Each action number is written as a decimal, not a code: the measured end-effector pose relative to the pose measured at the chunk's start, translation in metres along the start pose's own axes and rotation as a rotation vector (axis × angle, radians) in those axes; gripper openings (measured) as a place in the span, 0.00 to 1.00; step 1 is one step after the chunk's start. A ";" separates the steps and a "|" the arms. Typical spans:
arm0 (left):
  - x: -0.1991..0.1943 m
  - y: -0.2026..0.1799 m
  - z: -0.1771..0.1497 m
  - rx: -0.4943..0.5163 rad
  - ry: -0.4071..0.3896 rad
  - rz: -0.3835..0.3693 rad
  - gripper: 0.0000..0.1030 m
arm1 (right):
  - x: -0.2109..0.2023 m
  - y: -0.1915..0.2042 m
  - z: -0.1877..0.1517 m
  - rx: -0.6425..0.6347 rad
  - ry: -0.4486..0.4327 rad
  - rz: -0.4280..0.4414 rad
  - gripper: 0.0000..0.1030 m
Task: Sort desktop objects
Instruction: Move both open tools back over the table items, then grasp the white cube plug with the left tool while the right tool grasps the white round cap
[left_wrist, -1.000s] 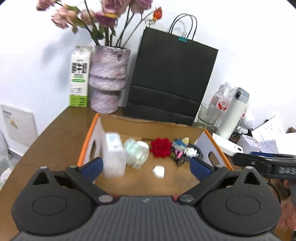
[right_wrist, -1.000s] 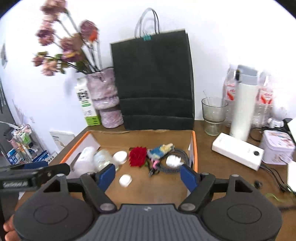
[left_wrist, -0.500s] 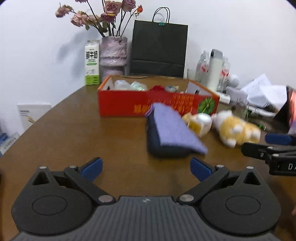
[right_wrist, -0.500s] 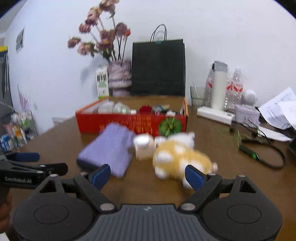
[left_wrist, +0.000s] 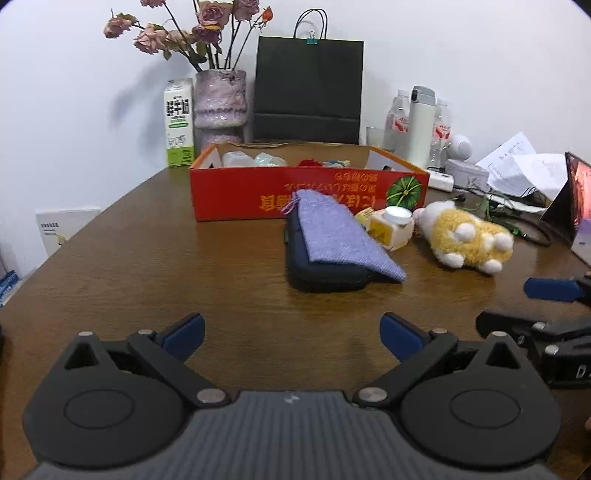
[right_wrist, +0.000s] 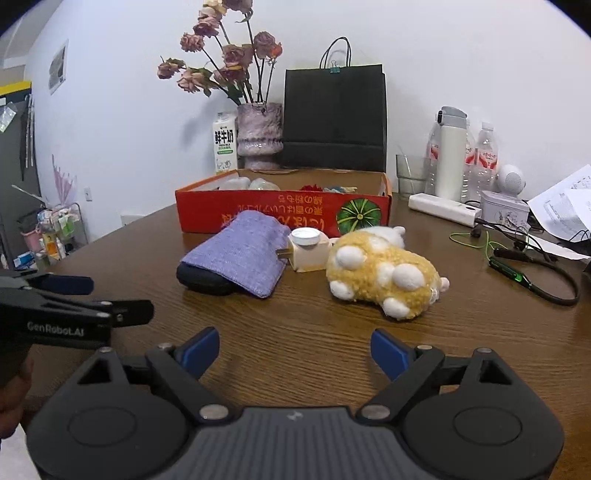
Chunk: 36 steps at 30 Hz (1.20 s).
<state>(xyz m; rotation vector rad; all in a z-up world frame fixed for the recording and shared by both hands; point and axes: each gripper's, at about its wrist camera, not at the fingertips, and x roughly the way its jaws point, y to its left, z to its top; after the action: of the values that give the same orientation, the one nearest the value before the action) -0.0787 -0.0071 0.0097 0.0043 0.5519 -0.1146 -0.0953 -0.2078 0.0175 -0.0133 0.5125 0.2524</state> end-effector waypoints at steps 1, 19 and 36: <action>0.002 0.000 0.004 -0.004 0.000 0.001 1.00 | 0.001 -0.001 0.001 0.009 0.001 0.002 0.86; 0.076 -0.012 0.064 0.159 -0.016 -0.150 0.93 | 0.121 -0.020 0.103 -0.072 0.046 0.076 0.42; 0.183 -0.077 0.118 0.389 0.243 -0.434 0.44 | 0.073 -0.094 0.106 0.190 -0.127 0.042 0.27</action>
<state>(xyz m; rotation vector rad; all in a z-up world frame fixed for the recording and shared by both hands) 0.1291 -0.1070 0.0168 0.2815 0.7607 -0.6498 0.0405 -0.2739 0.0696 0.1975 0.4087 0.2433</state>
